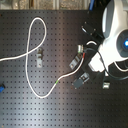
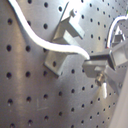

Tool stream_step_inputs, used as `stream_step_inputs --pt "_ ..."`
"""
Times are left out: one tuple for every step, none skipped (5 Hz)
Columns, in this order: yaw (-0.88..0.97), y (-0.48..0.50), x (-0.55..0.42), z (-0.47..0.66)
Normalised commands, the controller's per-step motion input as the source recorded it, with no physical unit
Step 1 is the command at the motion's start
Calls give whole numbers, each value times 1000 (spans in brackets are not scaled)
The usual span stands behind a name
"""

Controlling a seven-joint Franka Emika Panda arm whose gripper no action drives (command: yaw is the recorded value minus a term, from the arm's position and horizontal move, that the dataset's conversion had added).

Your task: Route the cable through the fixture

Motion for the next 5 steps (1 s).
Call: stream_step_inputs --pt "583 127 162 -210" --pt "863 12 29 0" --pt "446 20 35 39" --pt "806 -52 71 266" --pt "826 -60 75 251"
